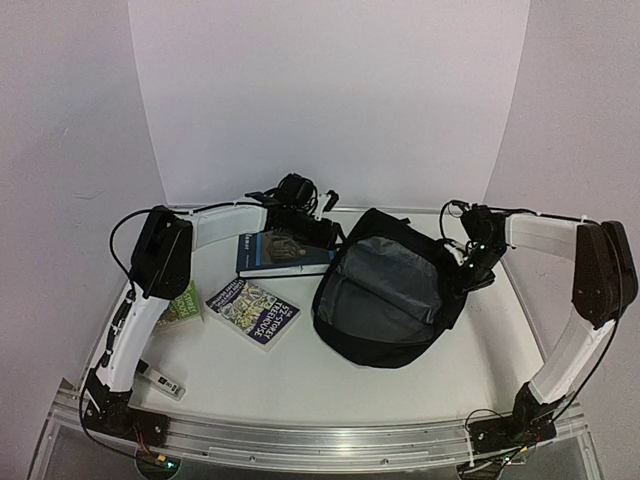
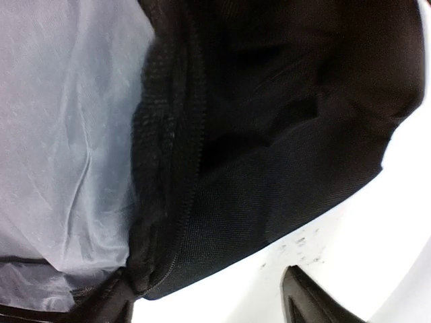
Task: Pack the student bag
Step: Unzip the student bag at the center of the board, then pick up the book from the center of the board.
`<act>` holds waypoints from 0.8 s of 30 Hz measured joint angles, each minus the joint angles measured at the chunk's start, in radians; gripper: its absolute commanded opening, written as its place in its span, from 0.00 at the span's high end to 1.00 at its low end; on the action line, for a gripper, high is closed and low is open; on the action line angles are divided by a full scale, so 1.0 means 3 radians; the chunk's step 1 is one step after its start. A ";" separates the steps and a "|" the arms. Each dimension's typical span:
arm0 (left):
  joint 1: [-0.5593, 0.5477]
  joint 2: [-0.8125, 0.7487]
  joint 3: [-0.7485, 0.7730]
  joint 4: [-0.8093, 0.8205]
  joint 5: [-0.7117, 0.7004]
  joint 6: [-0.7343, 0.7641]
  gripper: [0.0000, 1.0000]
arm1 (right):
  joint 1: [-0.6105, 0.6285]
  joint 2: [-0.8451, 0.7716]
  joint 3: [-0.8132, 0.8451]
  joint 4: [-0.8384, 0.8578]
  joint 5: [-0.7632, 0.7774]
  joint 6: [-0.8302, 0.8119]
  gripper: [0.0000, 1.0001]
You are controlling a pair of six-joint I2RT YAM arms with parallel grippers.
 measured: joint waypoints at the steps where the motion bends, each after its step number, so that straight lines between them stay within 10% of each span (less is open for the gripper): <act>1: 0.0007 -0.0030 -0.0070 0.0015 -0.0016 -0.0018 0.25 | 0.0000 -0.0033 0.0009 -0.0003 -0.0011 0.0007 0.11; 9: 0.0134 -0.0798 -0.1111 0.0150 -0.0213 -0.0190 0.00 | 0.0000 -0.0732 0.0160 -0.0126 -0.0326 -0.0013 0.02; 24: 0.0721 -0.2141 -0.2901 0.0665 -0.0468 -0.0667 0.00 | 0.0075 -0.0973 0.0577 -0.0159 -0.1083 0.0149 0.02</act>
